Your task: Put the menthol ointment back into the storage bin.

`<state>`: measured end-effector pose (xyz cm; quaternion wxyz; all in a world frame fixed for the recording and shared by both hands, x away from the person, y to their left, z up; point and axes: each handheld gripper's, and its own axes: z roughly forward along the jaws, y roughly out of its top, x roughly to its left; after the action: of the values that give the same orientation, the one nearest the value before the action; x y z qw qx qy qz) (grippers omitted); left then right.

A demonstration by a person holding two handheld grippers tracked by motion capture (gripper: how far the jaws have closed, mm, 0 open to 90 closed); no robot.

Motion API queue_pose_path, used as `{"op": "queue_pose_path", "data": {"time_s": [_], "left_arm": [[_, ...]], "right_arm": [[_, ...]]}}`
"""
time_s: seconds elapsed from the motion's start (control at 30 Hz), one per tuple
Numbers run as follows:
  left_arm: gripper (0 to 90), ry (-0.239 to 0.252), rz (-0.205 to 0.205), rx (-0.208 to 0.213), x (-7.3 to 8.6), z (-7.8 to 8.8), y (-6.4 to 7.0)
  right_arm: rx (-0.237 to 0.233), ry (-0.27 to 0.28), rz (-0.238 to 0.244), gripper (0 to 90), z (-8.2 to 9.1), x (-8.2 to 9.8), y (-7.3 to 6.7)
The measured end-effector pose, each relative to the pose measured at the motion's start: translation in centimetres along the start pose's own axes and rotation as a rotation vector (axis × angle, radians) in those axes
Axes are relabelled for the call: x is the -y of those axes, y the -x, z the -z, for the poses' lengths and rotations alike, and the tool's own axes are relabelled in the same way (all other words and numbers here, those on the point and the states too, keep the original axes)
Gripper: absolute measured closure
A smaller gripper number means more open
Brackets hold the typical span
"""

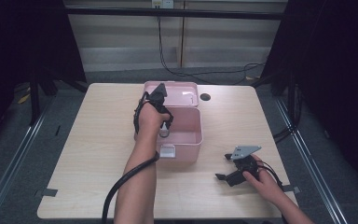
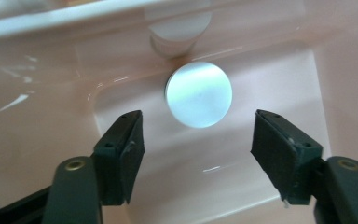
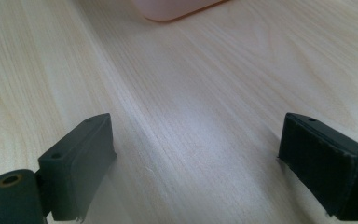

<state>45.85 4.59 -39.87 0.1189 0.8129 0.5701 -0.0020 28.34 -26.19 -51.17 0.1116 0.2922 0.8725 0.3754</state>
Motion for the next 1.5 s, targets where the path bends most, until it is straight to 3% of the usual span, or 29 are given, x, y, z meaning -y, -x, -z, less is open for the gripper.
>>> {"op": "queue_pose_path", "data": {"time_s": [0.17, 0.67, 1.13, 1.5], "left_arm": [[29.7, 0.009, 0.005, 0.008, 0.2, 0.6, -0.3], [26.3, 0.022, -0.040, 0.032, 0.8, 2.3, -0.4], [26.0, -0.028, -0.122, 0.034, 1.5, 4.3, 0.2], [26.1, -0.039, -0.179, 0.044, 2.2, 6.4, 0.6]], "right_arm": [[0.000, 0.000, -0.001, 9.7, 0.0, 0.0, 0.0], [0.001, 0.000, 0.000, 9.7, 0.0, 0.0, 0.0], [0.001, 0.000, -0.001, 9.7, 0.0, 0.0, 0.0], [0.000, 0.000, 0.000, 9.7, 0.0, 0.0, 0.0]]}}
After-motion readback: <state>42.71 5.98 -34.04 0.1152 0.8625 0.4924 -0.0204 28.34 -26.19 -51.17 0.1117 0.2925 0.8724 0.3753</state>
